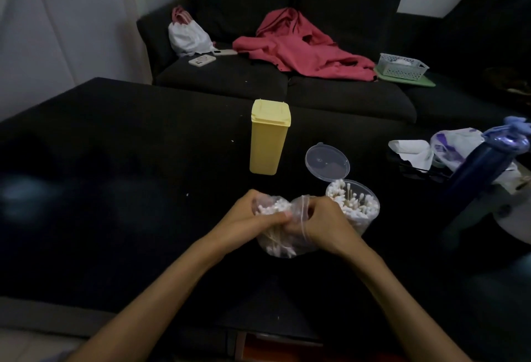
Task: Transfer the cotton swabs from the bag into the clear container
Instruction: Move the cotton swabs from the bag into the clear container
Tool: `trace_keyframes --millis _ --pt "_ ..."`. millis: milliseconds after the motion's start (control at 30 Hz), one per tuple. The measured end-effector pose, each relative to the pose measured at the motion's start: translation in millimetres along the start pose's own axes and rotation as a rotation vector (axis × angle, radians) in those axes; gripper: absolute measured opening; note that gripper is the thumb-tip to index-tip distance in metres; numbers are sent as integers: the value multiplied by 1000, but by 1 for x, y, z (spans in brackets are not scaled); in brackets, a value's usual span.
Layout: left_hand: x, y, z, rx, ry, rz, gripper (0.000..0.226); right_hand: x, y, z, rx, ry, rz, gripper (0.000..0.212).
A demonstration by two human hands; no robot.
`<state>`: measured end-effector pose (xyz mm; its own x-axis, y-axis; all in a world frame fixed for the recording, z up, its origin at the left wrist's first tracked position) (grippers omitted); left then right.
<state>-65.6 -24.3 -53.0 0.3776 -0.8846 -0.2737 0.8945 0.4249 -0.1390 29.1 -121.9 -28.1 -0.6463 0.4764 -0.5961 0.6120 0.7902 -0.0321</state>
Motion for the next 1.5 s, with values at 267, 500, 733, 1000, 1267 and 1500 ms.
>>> trace_keyframes --millis 267,500,733,1000,1267,1500 --pt "-23 5 1 61 25 231 16 -12 4 15 50 -121 36 11" --pt "-9 5 0 32 26 101 24 -8 -2 2 -11 52 3 7" --pt "0 3 6 70 10 -59 21 -13 -2 -2 -61 2 51 28" --pt "-23 11 -3 -6 -67 101 11 -15 3 7 -1 -9 -15 9" --pt "-7 8 0 -1 -18 -55 34 -8 4 15 7 -100 -178 18" --pt "-7 6 6 49 39 -99 24 -19 -3 5 -55 -164 -141 9"
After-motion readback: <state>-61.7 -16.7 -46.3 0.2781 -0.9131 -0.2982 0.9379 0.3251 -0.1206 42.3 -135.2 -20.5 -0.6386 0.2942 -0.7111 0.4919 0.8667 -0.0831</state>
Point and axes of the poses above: each hand's wrist, its own y-axis towards the middle knuckle, its own x-axis out of the palm, z = x × y, the point moved 7 cm from there along y, towards the middle knuckle, and after that the axes turned 6 degrees about y, right-handed, at the moved point
